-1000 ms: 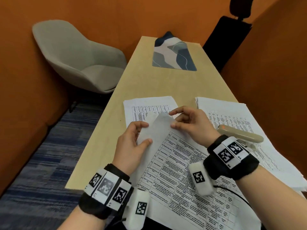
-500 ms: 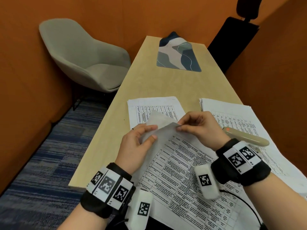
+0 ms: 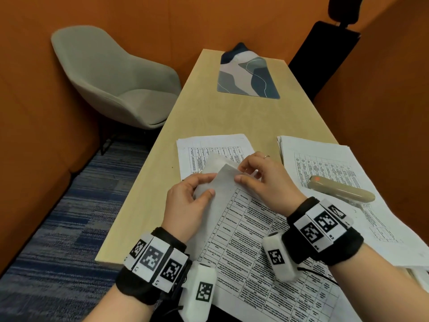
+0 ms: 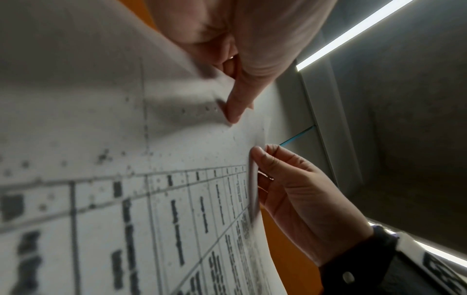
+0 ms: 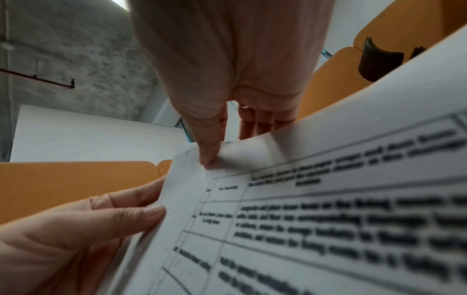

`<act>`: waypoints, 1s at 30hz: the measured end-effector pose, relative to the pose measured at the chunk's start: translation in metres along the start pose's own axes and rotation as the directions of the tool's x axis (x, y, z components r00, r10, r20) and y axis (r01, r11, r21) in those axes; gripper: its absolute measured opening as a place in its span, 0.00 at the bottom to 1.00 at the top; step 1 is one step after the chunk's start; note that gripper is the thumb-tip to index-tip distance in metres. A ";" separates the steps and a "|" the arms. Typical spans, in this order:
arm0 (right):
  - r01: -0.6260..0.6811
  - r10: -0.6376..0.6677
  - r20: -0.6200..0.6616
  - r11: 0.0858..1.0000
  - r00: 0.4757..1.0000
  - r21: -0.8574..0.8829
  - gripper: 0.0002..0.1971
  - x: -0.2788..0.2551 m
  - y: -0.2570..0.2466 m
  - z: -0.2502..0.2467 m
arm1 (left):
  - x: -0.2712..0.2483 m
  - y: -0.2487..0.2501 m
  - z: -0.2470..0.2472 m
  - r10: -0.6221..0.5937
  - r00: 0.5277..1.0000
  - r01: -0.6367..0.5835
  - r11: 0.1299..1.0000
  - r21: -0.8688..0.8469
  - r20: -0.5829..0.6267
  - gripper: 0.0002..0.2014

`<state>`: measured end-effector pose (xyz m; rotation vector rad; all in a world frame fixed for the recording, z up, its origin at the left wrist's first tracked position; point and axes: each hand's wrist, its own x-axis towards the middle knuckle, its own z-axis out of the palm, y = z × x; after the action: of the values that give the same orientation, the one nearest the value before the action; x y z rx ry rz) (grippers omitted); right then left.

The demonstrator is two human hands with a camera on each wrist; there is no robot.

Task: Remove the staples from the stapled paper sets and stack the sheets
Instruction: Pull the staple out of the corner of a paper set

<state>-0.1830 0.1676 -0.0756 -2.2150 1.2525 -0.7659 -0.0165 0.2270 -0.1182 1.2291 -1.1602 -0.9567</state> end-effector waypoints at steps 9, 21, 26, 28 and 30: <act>-0.048 0.071 -0.055 0.941 0.996 0.335 0.13 0.006 -0.003 -0.002 | -0.007 -0.002 0.003 0.081 0.997 -0.081 0.992 0.095 0.003 0.16; 0.043 0.032 -0.173 0.912 0.984 0.409 0.15 0.006 -0.004 0.000 | -0.008 0.001 0.004 0.046 0.998 -0.052 0.991 0.125 0.050 0.18; 0.100 -0.037 -0.152 0.896 0.988 0.432 0.18 0.007 -0.003 -0.001 | -0.007 0.002 0.002 0.000 1.000 -0.001 0.998 0.057 0.019 0.12; 0.096 -0.040 -0.134 0.890 0.990 0.446 0.18 0.009 -0.001 -0.001 | -0.006 0.002 0.001 0.019 1.000 -0.020 0.998 0.060 0.024 0.10; 0.081 -0.035 -0.122 0.913 0.992 0.401 0.18 0.010 -0.002 -0.002 | -0.007 0.003 0.002 0.050 0.999 -0.051 0.997 0.062 0.013 0.08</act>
<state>-0.1788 0.1596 -0.0711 -1.8966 0.9718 -1.0795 -0.0199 0.2339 -0.1159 1.2392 -1.2326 -0.8973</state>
